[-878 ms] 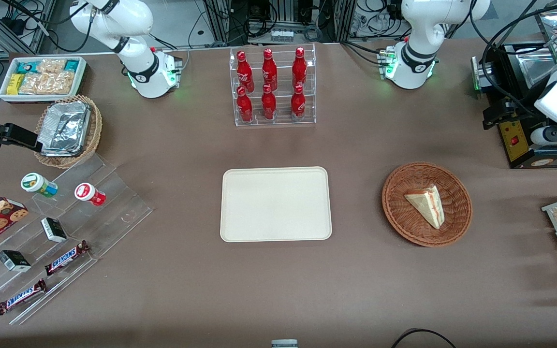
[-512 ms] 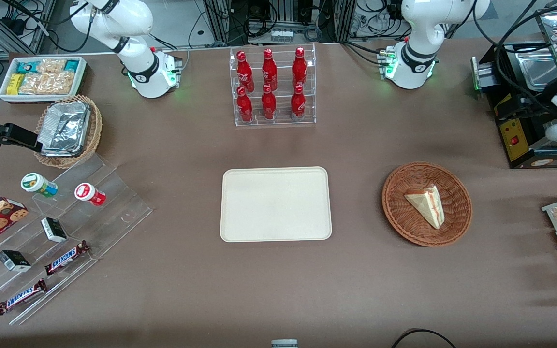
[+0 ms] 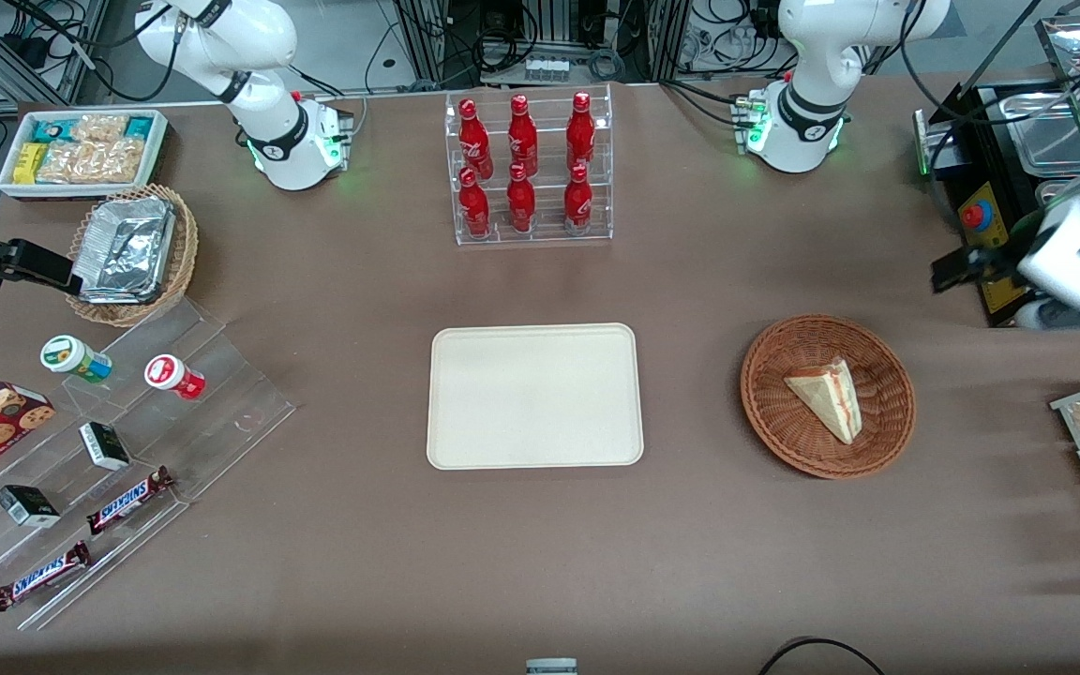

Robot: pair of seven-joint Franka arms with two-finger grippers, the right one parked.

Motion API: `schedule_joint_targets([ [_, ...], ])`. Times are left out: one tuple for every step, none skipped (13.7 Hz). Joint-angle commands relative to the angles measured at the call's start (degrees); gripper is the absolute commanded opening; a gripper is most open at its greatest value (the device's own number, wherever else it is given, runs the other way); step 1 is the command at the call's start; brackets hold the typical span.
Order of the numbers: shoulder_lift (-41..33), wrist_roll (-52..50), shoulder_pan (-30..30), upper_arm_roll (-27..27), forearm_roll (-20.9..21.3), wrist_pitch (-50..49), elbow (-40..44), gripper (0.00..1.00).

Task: Place sandwich from basket to tray
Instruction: 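Move the left gripper over the sandwich in the wicker basket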

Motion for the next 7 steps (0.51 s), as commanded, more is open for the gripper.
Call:
schedule_joint_targets([
  [-1.69,-7.25,-1.00,0.02,1.09,12.39,-11.30,1.00],
  [-1.16,-12.86,-1.09,0.02,1.09,15.92,-13.69,1.00],
  [-0.55,-18.57,-1.61,0.02,1.09,19.27,-15.45,1.00],
  [0.06,-23.41,-2.22,0.02,1.09,23.39,-17.91,1.00],
  [-0.02,-25.37,-2.58,0.02,1.09,27.69,-20.89,1.00],
  [0.16,-26.52,-2.84,0.02,1.01,33.22,-24.14,1.00],
  [0.85,-28.10,-2.85,-0.07,0.92,38.15,-26.78,1.00],
])
